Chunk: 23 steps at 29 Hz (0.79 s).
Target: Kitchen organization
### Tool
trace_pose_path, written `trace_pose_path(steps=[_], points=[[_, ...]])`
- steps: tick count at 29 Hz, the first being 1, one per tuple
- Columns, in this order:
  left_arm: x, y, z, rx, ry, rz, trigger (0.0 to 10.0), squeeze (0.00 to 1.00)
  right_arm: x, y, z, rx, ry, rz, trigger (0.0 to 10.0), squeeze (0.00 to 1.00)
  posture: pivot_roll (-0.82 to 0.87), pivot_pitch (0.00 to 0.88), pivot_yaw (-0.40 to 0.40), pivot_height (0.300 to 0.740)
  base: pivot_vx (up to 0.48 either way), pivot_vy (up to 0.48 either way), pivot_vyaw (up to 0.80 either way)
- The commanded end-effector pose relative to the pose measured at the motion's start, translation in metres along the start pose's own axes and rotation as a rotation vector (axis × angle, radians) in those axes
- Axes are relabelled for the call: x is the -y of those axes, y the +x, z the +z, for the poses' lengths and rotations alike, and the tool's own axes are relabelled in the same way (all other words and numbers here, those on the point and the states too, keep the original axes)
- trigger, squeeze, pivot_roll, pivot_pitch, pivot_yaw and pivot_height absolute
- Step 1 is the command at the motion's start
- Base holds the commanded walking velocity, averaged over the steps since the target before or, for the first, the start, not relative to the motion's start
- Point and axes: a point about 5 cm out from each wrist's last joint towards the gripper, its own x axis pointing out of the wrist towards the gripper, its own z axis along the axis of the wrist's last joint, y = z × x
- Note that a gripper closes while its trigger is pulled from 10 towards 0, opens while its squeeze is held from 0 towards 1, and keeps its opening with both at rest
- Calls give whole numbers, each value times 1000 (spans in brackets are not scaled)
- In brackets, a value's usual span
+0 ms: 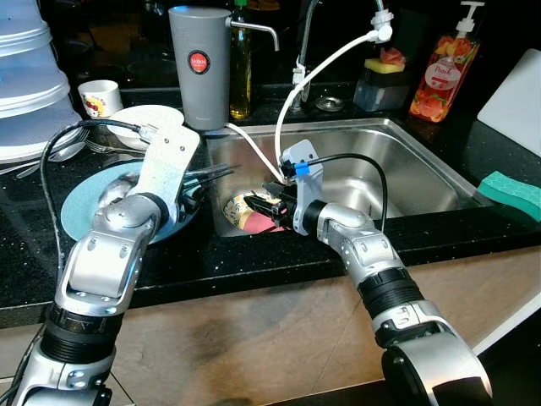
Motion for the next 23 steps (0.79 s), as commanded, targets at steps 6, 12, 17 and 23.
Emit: trace_pose_path(steps=[6, 12, 17, 23], points=[[-22, 4, -1, 19, 10, 4, 10000, 839, -2, 0, 7, 7, -17, 25, 10000, 0, 72, 78, -31, 740, 0, 0, 0], [-17, 5, -2, 22, -22, -60, 10000, 1000, -3, -2, 3, -4, -19, 31, 10000, 0, 68, 70, -27, 740, 0, 0, 0], [-26, 14, -14, 80, -28, -133, 10000, 1000, -6, -1, 2, -3, -12, 40, 10000, 0, 74, 65, -36, 740, 0, 0, 0], [-41, 26, -37, 58, 63, -79, 10000, 1000, -20, -1, -1, 10, 9, 70, 10000, 0, 68, 74, -29, 740, 0, 0, 0]])
